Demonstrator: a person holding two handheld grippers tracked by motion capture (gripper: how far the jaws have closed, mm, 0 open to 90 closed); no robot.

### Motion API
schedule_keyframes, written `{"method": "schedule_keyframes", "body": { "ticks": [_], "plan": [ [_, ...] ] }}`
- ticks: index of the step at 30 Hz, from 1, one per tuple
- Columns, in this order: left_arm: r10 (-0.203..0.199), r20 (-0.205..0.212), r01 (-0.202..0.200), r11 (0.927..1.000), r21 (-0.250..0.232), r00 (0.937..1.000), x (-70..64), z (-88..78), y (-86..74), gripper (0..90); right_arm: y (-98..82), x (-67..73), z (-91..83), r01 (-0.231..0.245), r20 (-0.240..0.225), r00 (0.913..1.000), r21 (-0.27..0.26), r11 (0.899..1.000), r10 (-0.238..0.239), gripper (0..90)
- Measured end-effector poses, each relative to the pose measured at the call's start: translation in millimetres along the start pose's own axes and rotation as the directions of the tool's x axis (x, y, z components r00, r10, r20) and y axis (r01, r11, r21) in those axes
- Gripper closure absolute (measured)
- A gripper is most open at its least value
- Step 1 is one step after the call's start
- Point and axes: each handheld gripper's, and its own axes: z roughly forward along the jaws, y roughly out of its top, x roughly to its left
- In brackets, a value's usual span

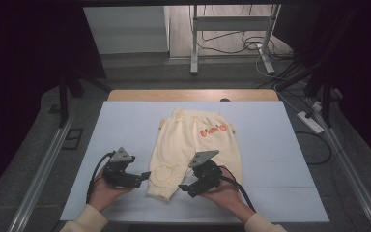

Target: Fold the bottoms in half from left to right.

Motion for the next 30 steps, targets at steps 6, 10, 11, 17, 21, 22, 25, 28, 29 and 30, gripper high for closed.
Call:
{"method": "schedule_keyframes", "body": {
  "ticks": [6,10,11,17,21,22,25,28,29,30],
  "plan": [
    [-0.002,-0.003,0.002,1.0,-0.004,1.0,1.2,-0.3,-0.2,12.1,3.6,5.8,6.8,0.016,-0.015,0.9998,0.014,1.0,-0.016,13.6],
    [0.0,-0.003,0.0,1.0,-0.002,1.0,1.0,-0.2,-0.1,12.1,6.1,10.1,11.3,0.024,-0.022,0.9995,0.011,1.0,-0.024,13.6],
    [0.0,-0.003,0.0,1.0,-0.002,1.0,1.0,-0.4,-0.1,12.1,7.0,11.1,12.3,0.024,-0.028,0.9993,0.017,1.0,-0.024,13.6],
    [-0.002,-0.007,0.002,1.0,-0.004,1.0,2.1,-0.3,0.0,12.2,10.4,16.0,16.8,0.033,-0.043,0.9985,0.017,0.999,-0.032,13.6],
    [-0.003,-0.007,0.003,1.0,-0.005,1.0,2.1,-0.7,-0.2,12.1,12.4,18.2,20.3,0.034,-0.047,0.9983,0.02,0.999,-0.034,13.7],
    [-0.002,-0.007,0.002,1.0,-0.005,1.0,2.2,-0.8,-0.2,12.2,12.7,18.9,21.6,0.033,-0.052,0.9982,0.017,0.999,-0.032,13.7],
    [-0.002,-0.007,0.002,1.0,-0.005,1.0,2.2,-0.9,-0.2,12.2,14.8,21.9,24.6,0.042,-0.055,0.9977,0.023,0.999,-0.04,13.8],
    [-0.004,-0.007,0.004,1.0,-0.005,1.0,3.0,-0.9,-0.3,12.1,16.9,25.0,27.4,0.048,-0.061,0.9971,0.025,0.999,-0.046,14.1],
    [-0.004,-0.007,0.004,1.0,-0.004,1.0,3.3,-0.9,-0.3,12.1,17.5,26.1,28.9,0.049,-0.065,0.9967,0.024,0.998,-0.048,14.3],
    [-0.005,-0.007,0.005,1.0,-0.004,1.0,3.5,-0.9,-0.4,12.1,18.0,26.7,29.8,0.052,-0.066,0.9965,0.027,0.998,-0.05,14.4]
  ]
}}
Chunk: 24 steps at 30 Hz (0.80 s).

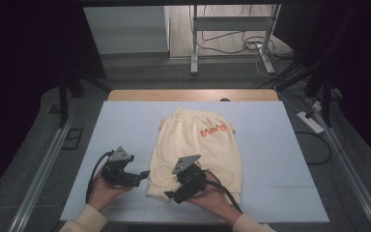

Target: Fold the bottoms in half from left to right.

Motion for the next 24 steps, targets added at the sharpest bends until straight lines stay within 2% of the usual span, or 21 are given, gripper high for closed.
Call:
{"method": "schedule_keyframes", "body": {
  "ticks": [18,24],
  "plan": [
    [-0.017,-0.016,0.017,0.9997,-0.015,0.9997,3.4,-5.1,-1.5,12.2,10.0,11.9,24.8,0.028,-0.046,0.9986,0.025,0.999,-0.027,16.3],
    [-0.021,-0.016,0.021,0.9998,-0.005,0.9996,4.8,-3.6,-2.2,12.2,14.2,16.3,35.2,0.036,-0.059,0.9977,0.02,0.999,-0.035,20.3]
  ]
}}
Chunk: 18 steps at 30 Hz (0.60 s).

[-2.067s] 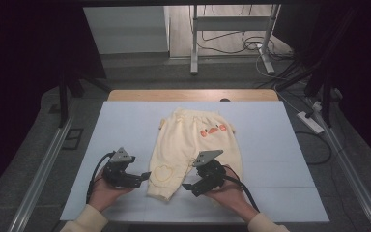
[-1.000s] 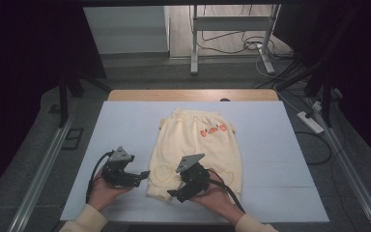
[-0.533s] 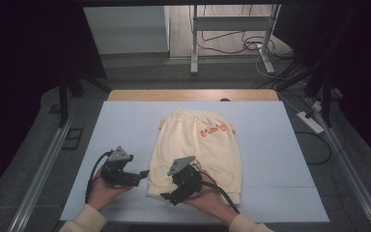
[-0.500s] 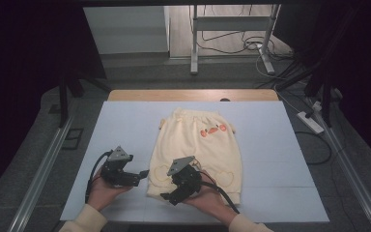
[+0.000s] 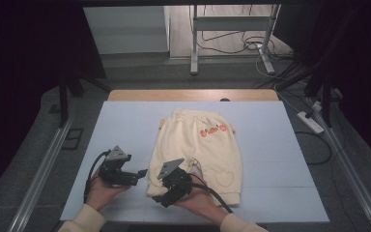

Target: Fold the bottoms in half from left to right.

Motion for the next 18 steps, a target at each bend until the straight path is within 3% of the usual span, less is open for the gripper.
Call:
{"method": "schedule_keyframes", "body": {
  "ticks": [10,18],
  "plan": [
    [-0.002,-0.004,0.002,1.0,-0.002,1.0,0.9,-1.3,-0.9,12.1,3.4,5.5,15.9,0.018,-0.01,0.9998,0.033,0.999,-0.017,22.1],
    [-0.007,-0.005,0.007,1.0,-0.005,1.0,1.6,-2.4,-1.5,12.2,1.4,9.8,21.4,0.052,0.045,0.9975,0.057,0.997,-0.055,29.0]
  ]
}}
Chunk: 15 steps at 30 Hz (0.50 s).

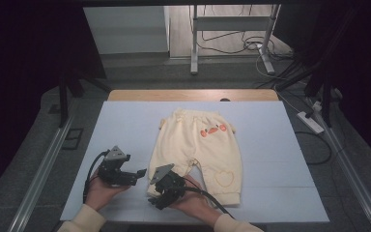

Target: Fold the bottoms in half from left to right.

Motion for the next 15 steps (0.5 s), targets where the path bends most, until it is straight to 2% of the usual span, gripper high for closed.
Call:
{"method": "schedule_keyframes", "body": {
  "ticks": [3,5,7,11,15],
  "plan": [
    [0.0,-0.001,0.0,1.0,0.0,1.0,0.3,-0.4,-0.2,12.2,-2.1,2.2,-2.1,0.04,0.059,0.9974,0.011,0.999,-0.041,42.0],
    [-0.002,-0.001,0.002,1.0,-0.001,1.0,0.7,-0.4,-0.3,12.2,-2.2,0.7,-4.2,0.025,0.08,0.9965,0.013,1.0,-0.026,52.6],
    [-0.002,-0.002,0.002,1.0,0.0,1.0,0.8,0.2,-0.2,12.2,-1.8,-0.8,-7.3,0.038,0.094,0.9947,0.031,0.999,-0.04,63.8],
    [-0.001,-0.002,0.001,1.0,0.002,1.0,0.3,1.3,0.6,12.2,-2.0,-6.0,-12.6,0.027,0.078,0.9966,0.029,0.999,-0.029,74.7],
    [-0.001,-0.003,0.001,1.0,-0.001,1.0,0.8,2.8,2.6,12.2,-2.0,-6.5,-18.0,0.022,0.059,0.998,0.013,1.0,-0.023,78.0]
  ]
}}
